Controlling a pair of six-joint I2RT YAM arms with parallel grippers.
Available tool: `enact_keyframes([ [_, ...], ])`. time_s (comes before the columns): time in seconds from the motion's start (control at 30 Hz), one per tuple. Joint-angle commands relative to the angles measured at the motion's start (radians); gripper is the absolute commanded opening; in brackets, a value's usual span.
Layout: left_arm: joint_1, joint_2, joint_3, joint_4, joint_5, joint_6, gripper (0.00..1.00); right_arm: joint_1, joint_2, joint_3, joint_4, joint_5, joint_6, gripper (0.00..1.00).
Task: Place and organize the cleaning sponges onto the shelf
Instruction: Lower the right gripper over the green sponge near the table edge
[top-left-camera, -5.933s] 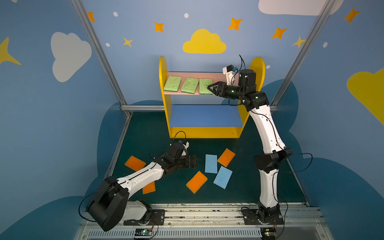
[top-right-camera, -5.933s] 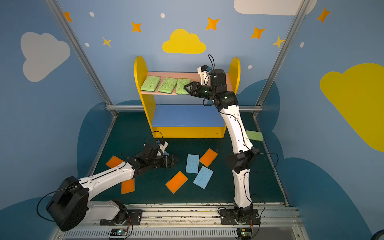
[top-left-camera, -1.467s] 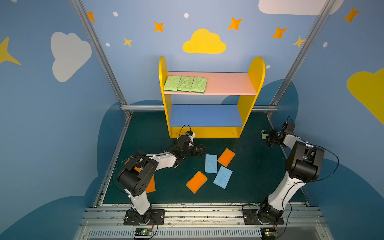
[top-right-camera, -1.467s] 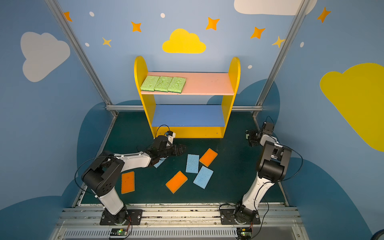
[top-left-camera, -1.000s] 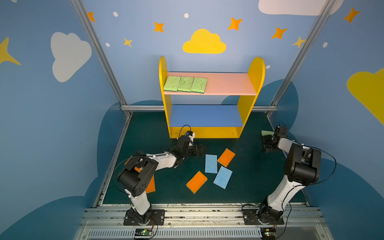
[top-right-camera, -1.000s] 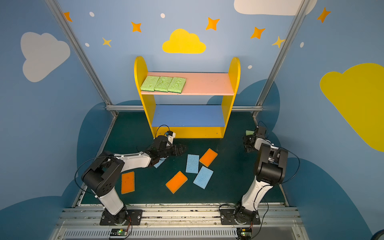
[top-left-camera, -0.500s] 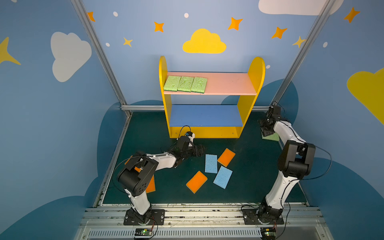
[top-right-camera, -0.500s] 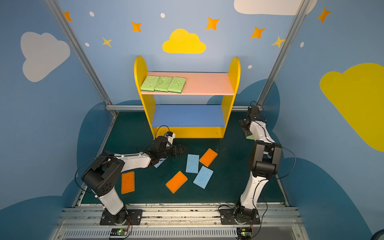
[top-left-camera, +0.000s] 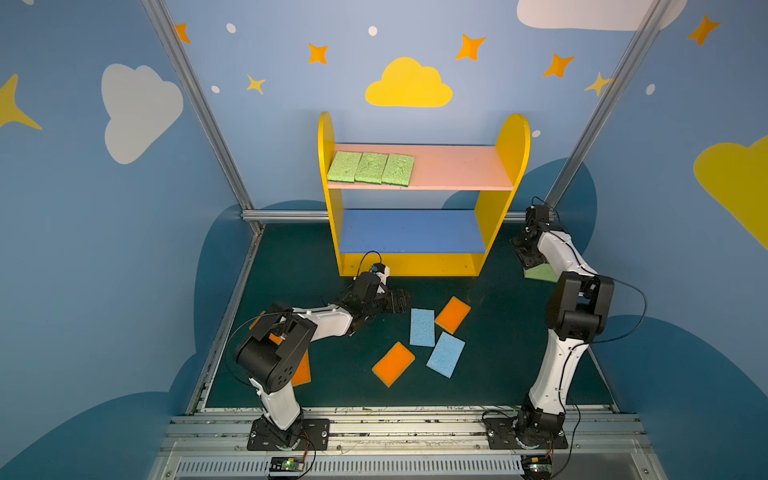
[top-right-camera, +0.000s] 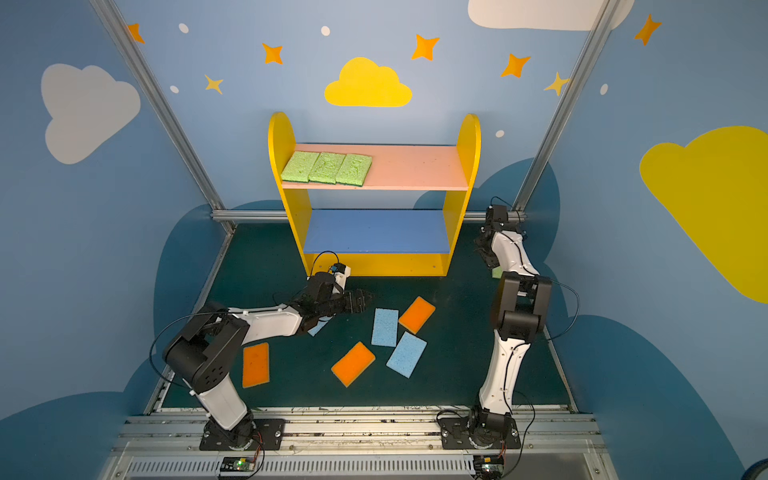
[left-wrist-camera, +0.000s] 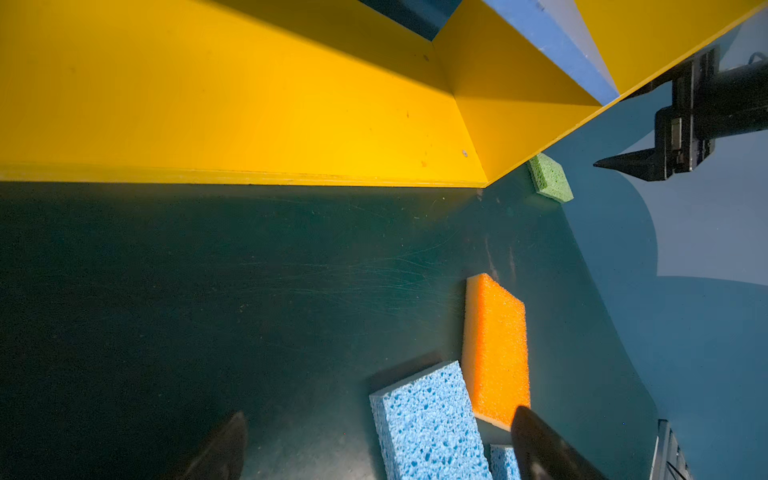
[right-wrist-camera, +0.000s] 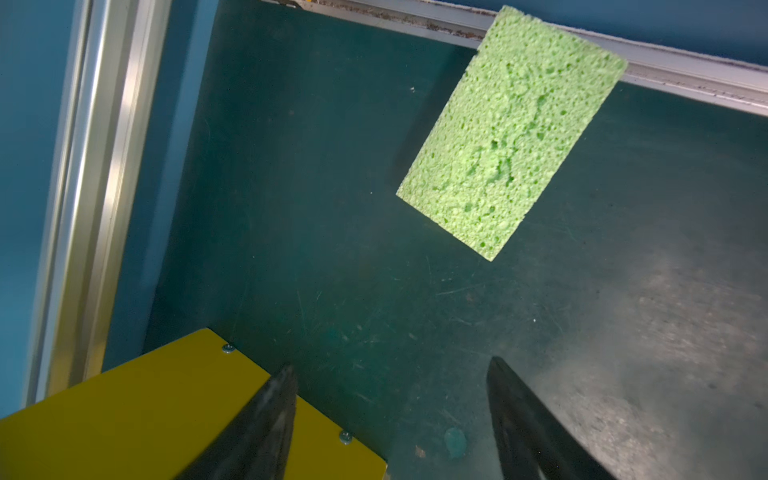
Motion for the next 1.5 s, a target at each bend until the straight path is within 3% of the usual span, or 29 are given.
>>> enact_keyframes([
  [0.0, 0.001, 0.017, 0.001, 0.018, 0.011, -0.001, 0.98, 0.023, 0.003, -0.036, -0.003, 0.062, 0.007, 0.72],
  [0.27, 0.003, 0.023, -0.001, 0.020, 0.018, -0.006, 0.98, -0.003, 0.021, -0.158, 0.075, 0.009, 0.171, 0.73],
  [0.93, 0.004, 0.045, 0.001, 0.032, 0.032, -0.013, 0.98, -0.059, 0.031, -0.221, 0.128, -0.014, 0.239, 0.74],
  [1.47, 0.004, 0.071, 0.015, 0.029, 0.040, -0.016, 0.98, -0.079, 0.077, -0.166, 0.116, -0.005, 0.235, 0.74],
])
